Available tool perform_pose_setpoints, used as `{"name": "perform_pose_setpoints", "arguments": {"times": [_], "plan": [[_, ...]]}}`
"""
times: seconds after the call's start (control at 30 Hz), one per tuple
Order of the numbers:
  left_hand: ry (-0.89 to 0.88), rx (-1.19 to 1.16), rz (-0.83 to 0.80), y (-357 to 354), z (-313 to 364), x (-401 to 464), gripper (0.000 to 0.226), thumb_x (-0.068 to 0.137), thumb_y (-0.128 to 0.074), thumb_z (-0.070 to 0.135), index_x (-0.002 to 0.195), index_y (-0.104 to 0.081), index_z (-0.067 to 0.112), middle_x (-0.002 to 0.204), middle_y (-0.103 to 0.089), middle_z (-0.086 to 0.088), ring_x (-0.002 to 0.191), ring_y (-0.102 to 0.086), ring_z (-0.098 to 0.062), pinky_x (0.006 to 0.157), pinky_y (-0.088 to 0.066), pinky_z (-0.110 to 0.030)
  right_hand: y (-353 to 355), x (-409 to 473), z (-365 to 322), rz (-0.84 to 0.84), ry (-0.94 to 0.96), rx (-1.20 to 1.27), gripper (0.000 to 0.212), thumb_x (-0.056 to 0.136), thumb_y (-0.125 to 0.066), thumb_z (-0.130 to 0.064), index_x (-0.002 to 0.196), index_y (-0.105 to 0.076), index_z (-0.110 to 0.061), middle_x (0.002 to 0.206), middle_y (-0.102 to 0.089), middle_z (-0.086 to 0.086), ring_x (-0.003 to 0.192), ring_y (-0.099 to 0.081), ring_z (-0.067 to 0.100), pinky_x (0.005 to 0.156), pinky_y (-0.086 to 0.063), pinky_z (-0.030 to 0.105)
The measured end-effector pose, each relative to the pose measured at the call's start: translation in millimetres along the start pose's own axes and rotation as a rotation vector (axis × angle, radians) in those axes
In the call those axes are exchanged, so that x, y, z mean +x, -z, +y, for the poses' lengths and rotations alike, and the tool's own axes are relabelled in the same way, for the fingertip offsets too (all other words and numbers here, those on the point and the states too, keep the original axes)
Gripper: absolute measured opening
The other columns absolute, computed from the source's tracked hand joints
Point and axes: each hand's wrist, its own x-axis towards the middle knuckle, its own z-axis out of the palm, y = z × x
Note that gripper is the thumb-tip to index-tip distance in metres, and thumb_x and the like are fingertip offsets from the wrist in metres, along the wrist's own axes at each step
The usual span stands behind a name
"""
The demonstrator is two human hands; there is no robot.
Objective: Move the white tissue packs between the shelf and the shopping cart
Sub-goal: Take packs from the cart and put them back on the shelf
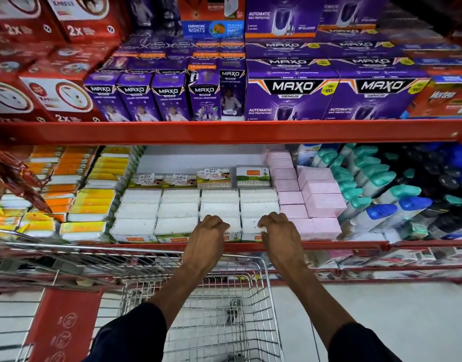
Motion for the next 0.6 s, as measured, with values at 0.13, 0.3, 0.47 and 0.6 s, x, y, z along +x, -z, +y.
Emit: {"name": "perform_pose_setpoints", "arguments": {"times": [0.13,0.3,0.47,0.6], "plan": [[-0.012,-0.03,0.01,-0.4,-2.1,-0.6,0.04,0.073,-0.067,-0.016,0.105,-0.074,0.007,0.096,-0.072,-0.008,0.09,-0.063,-0.025,0.078,-0.06,-0.042,-1.2,0.1,1.0,0.01,0.0,0.017,0.044,0.064,-0.075,0.011,0.096,-0.071,-0.019,0.097,-0.069,-0.001,0.093,-0.06,0.021,0.079,-0.052,0.034],[-0.04,-0.066,0.028,-0.6,-5.5,-1.8,0.038,0.076,-0.066,-0.017,0.105,-0.074,0.006,0.095,-0.072,-0.008,0.088,-0.063,-0.026,0.076,-0.059,-0.04,1.1,-2.3,-0.7,0.015,0.036,0.053,0.035,0.074,-0.072,0.002,0.102,-0.071,-0.019,0.103,-0.069,0.001,0.097,-0.059,0.024,0.082,-0.049,0.035],[-0.043,-0.086,0.041,-1.1,-7.4,-1.9,0.041,0.076,-0.067,-0.019,0.107,-0.073,0.007,0.098,-0.072,-0.006,0.091,-0.062,-0.024,0.078,-0.06,-0.039,3.1,-2.1,-2.7,0.015,0.025,0.066,0.03,0.078,-0.072,-0.003,0.102,-0.071,-0.021,0.104,-0.069,0.0,0.1,-0.059,0.023,0.085,-0.049,0.036],[-0.045,-0.08,0.037,-1.9,-8.1,-3.2,0.043,0.076,-0.068,-0.019,0.109,-0.073,0.008,0.1,-0.072,-0.006,0.094,-0.062,-0.024,0.077,-0.061,-0.037,3.6,-3.0,-5.0,0.023,0.026,0.054,0.028,0.079,-0.072,-0.005,0.102,-0.071,-0.021,0.103,-0.069,0.0,0.099,-0.059,0.023,0.084,-0.049,0.036]]}}
